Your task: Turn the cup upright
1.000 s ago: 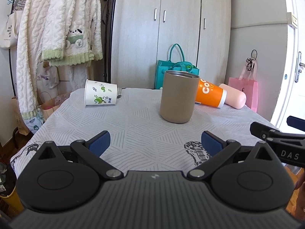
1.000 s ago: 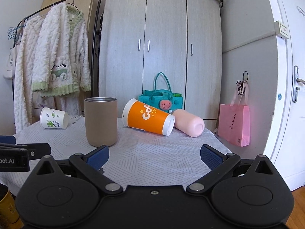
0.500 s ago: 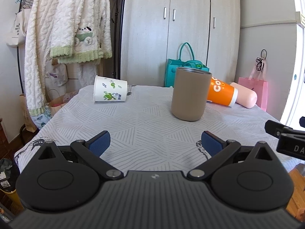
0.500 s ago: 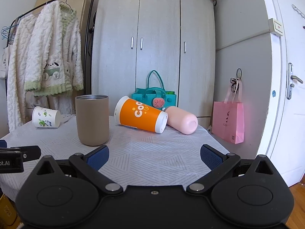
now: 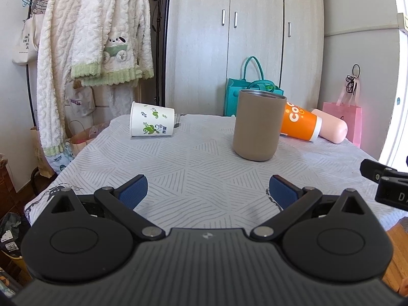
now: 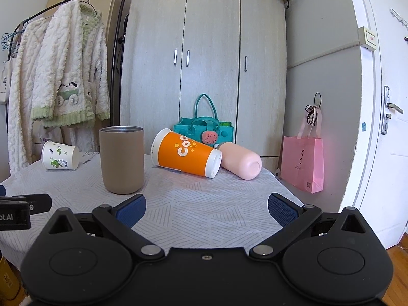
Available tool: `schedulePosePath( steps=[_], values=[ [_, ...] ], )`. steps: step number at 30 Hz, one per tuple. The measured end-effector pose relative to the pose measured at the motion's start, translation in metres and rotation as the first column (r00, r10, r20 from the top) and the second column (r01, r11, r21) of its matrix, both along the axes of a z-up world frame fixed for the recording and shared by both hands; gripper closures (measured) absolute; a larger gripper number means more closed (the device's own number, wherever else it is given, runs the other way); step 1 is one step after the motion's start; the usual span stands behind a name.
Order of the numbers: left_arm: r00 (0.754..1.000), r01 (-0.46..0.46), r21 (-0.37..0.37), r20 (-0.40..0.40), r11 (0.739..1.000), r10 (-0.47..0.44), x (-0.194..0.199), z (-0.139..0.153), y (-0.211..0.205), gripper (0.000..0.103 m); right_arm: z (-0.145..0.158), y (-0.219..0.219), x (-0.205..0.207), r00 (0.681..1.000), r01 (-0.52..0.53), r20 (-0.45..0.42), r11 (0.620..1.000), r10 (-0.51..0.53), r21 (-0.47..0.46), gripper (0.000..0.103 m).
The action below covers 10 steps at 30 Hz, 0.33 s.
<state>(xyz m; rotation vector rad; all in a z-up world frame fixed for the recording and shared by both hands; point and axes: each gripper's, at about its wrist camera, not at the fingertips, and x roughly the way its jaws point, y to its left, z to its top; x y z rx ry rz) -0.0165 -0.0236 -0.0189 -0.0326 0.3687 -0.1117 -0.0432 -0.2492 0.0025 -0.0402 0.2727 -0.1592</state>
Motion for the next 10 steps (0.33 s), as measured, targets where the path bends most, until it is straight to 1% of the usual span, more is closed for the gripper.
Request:
schedulePosePath(
  steps=[10],
  values=[
    [1.0, -0.007, -0.004, 0.0, 1.0, 0.007, -0.0003, 0.0005, 0.001, 0.0, 0.0001, -0.0038, 0.0013, 1.0, 0.011, 0.002, 1.0, -0.011, 0.005, 0.0]
  ],
)
